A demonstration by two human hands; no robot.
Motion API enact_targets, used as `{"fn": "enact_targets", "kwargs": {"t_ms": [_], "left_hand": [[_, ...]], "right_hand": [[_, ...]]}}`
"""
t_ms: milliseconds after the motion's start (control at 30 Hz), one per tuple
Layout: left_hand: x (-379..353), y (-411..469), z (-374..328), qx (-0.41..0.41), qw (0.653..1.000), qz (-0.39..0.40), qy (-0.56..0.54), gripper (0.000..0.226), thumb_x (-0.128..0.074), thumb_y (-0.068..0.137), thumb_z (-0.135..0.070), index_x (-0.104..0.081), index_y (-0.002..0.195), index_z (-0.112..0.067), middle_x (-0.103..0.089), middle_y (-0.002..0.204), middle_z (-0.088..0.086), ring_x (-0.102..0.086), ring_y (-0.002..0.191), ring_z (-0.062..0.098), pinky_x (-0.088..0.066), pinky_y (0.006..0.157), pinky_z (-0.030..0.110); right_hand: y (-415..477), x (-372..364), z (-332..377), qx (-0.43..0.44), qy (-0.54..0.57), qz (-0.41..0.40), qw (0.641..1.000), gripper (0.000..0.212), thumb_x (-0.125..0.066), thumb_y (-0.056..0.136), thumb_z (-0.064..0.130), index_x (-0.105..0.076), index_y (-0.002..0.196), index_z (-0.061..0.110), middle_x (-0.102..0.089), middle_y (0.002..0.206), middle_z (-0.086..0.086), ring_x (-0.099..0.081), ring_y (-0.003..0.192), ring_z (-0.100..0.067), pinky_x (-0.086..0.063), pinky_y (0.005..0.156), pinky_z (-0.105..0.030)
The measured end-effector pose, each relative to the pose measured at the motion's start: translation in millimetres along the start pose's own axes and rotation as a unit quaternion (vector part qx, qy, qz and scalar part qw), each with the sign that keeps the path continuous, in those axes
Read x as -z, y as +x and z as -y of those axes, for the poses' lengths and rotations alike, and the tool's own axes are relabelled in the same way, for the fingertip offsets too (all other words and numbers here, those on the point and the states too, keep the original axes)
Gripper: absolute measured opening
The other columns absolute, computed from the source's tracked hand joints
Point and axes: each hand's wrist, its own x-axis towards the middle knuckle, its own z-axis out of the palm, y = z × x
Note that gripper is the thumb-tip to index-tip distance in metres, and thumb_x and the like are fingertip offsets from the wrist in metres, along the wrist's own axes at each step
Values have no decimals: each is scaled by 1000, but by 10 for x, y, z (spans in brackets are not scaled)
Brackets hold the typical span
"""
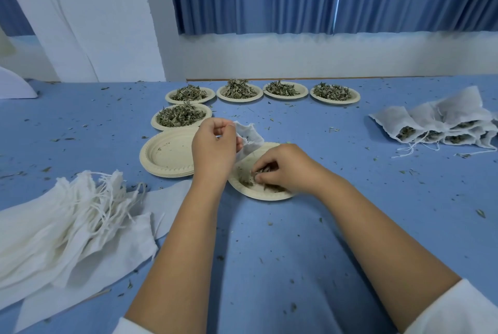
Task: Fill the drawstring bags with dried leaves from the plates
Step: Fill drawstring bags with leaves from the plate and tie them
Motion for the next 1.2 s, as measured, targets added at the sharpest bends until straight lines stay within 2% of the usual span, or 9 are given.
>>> {"fn": "enact_targets", "kwargs": {"t_ms": [133, 233, 333, 467, 733, 833, 967, 1067, 1200], "left_hand": [[3, -12, -8, -2, 1000, 1, 12, 11, -56, 95, -11, -62, 89, -18, -63, 65, -6, -61, 54, 4, -58, 70, 29], [-5, -17, -4, -9, 999, 18, 47, 10, -56, 94, -12, -63, 88, -16, -63, 61, -7, -59, 55, 6, -57, 69, 32], [-33, -49, 0, -8, 995, 58, 76, 10, -57, 94, -15, -64, 87, -15, -62, 53, -10, -60, 55, 6, -59, 78, 40], [-79, -90, -19, -7, 994, 75, 76, 11, -57, 93, -12, -64, 85, -16, -63, 53, -13, -61, 55, 2, -60, 81, 43], [-68, -72, -37, 14, 998, 48, 32, 11, -60, 91, -12, -67, 84, -15, -63, 54, -10, -59, 55, 4, -56, 71, 28], [-65, -76, -36, -3, 994, 87, 73, 13, -58, 90, -10, -67, 82, -15, -64, 53, -8, -60, 52, 2, -54, 66, 25], [-98, -123, -26, -4, 984, 150, 101, 11, -59, 90, -8, -68, 84, -13, -65, 58, -5, -65, 57, 10, -60, 72, 34], [-103, -122, -22, -12, 985, 139, 106, 11, -60, 91, -9, -67, 85, -14, -65, 57, -6, -65, 58, 10, -60, 77, 36], [-71, -103, -37, -7, 991, 106, 86, 10, -60, 92, -11, -66, 85, -12, -65, 53, -7, -64, 54, 7, -59, 76, 36]], "right_hand": [[-20, 228, -62, -46, 98, -88, 990, 10, -77, 80, 13, -78, 88, 19, -65, 62, 21, -56, 57, 8, -41, 55, -5], [-21, 307, -53, -59, 204, -165, 963, 11, -78, 80, 12, -77, 88, 20, -74, 81, 7, -65, 72, -2, -53, 72, -16], [-5, 268, 21, -50, 325, -232, 915, 15, -77, 80, 9, -74, 87, 23, -74, 81, 10, -68, 75, -3, -53, 74, -16], [17, 113, 140, -31, 433, -211, 876, 17, -77, 79, 5, -74, 86, 20, -76, 82, 6, -70, 78, -4, -55, 74, -16], [17, 37, 131, -36, 343, -183, 921, 14, -77, 80, 6, -76, 90, 16, -74, 74, 10, -67, 69, 1, -48, 65, -10], [26, 4, 105, -66, 258, -183, 946, 14, -76, 81, 8, -77, 95, 12, -69, 70, 14, -61, 60, 9, -43, 59, -6], [34, -15, 85, -98, 216, -200, 951, 20, -77, 77, 8, -65, 78, 25, -65, 69, 10, -57, 56, 4, -43, 58, -12], [34, 22, 97, -103, 247, -202, 942, 22, -78, 75, 8, -64, 82, 24, -68, 81, 4, -65, 72, -7, -50, 69, -18], [19, 107, 84, -114, 325, -111, 932, 41, -73, 80, 6, -65, 118, 19, -69, 111, 0, -67, 100, -7, -53, 92, -26]]}}
